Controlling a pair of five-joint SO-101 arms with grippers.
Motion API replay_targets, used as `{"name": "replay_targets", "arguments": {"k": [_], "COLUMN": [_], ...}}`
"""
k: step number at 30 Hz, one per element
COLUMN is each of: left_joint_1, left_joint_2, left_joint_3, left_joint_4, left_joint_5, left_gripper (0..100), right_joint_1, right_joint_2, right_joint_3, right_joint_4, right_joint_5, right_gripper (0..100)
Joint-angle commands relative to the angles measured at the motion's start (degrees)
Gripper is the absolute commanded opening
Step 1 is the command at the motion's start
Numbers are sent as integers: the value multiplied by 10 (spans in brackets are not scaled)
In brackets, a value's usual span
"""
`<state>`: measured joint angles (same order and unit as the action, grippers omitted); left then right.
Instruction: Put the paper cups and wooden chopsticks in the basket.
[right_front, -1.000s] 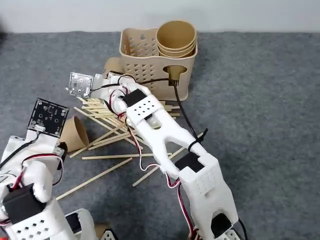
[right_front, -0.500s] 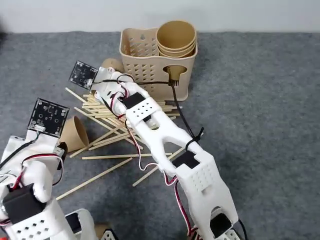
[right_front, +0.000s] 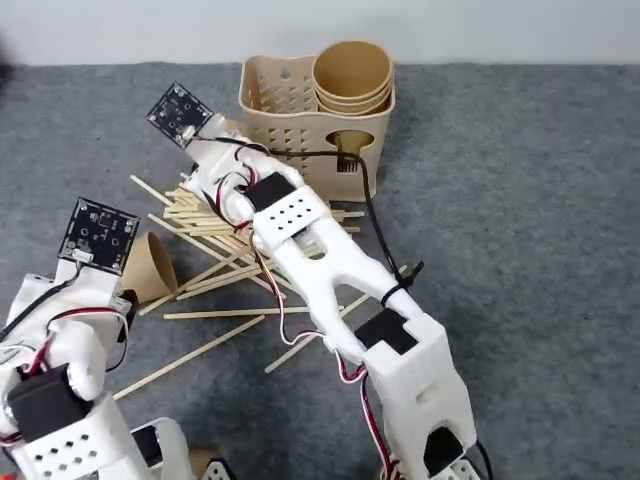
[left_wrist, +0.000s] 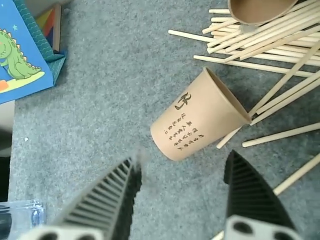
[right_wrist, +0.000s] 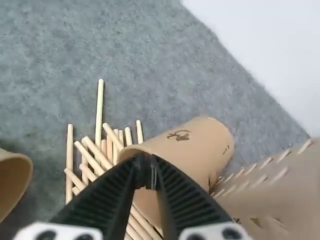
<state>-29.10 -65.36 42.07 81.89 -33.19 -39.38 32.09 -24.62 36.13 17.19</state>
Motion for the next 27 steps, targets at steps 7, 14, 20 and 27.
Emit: {"name": "replay_targets", "arguments": {"k": [7,14,20,27], "left_joint_1": [3,3,3,3], "left_joint_2": [-8,-8,-23,-80], "left_joint_3": [-4,-4,1,43], "left_joint_4": [-5,-5,-5,-5], "left_joint_5": [-4,-4,-4,-4], "left_gripper": [261,261,261,261], "right_joint_1": [-21,-44,-33,-19], "right_joint_2": [-50,-100,-98,-29], "right_joint_3": [-25,-28,-28,-28], "right_joint_4": [11,152,167,126], "right_joint_5": [56,210,295,344], "right_gripper": [20,192,168,165]}}
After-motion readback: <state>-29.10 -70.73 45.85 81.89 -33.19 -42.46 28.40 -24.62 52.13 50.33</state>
